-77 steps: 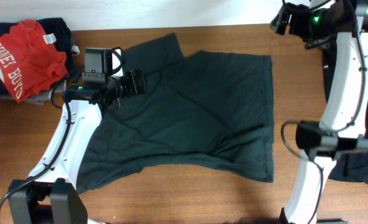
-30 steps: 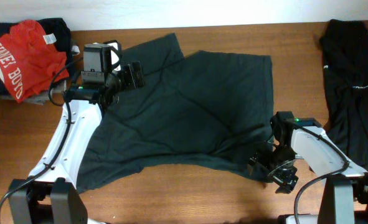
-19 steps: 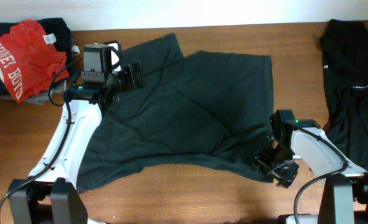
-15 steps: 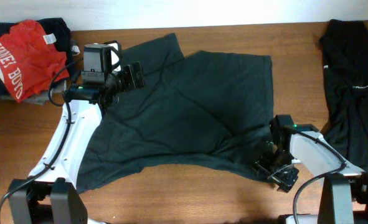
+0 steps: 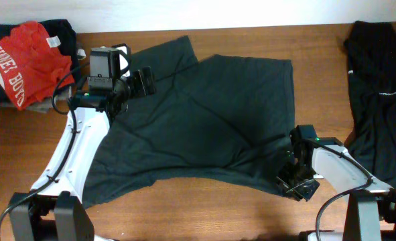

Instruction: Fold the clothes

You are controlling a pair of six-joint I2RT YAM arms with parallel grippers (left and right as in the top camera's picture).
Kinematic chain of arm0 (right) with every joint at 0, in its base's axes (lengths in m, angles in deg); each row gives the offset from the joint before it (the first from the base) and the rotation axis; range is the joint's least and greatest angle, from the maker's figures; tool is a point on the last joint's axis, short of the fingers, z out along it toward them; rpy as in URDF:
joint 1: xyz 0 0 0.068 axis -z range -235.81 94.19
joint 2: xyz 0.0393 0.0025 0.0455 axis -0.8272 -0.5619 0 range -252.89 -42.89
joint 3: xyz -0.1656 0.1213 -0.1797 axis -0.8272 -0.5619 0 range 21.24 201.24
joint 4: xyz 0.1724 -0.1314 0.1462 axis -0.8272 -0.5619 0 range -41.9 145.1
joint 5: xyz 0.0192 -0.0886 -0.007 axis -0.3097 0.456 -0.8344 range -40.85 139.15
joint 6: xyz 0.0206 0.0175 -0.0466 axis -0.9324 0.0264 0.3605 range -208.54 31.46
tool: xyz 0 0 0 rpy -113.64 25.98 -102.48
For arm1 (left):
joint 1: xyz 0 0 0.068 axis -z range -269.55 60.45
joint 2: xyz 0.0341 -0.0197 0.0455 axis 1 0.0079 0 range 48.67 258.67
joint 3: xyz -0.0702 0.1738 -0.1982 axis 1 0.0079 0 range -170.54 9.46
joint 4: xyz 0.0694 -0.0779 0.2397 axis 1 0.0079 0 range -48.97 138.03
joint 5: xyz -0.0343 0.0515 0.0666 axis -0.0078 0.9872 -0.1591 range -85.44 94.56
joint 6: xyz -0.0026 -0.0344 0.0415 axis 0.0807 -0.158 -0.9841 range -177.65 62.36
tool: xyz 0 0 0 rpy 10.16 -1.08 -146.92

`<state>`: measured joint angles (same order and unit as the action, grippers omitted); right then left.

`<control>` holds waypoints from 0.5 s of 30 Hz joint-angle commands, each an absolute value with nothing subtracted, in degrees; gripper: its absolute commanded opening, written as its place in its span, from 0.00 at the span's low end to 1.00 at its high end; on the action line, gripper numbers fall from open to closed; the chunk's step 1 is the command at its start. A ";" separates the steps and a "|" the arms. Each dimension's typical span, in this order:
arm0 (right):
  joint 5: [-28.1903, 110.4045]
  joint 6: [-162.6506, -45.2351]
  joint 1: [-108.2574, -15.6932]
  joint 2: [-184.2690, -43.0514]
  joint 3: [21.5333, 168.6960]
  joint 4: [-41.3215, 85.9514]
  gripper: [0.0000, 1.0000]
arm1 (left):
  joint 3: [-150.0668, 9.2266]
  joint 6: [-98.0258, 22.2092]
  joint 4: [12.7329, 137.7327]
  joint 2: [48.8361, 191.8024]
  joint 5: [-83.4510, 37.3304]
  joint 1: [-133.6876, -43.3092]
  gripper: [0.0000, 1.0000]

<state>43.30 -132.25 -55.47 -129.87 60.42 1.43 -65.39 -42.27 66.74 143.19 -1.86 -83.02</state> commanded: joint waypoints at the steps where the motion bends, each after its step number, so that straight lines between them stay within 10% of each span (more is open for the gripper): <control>1: 46.01 -133.71 -55.32 -130.13 59.35 1.37 0.12 | -65.52 -43.21 66.76 143.61 -1.60 -83.09 0.97; 15: 52.81 -135.74 -55.32 -128.69 71.67 -17.15 0.07 | -65.52 -43.21 66.65 143.61 -1.57 -83.11 0.97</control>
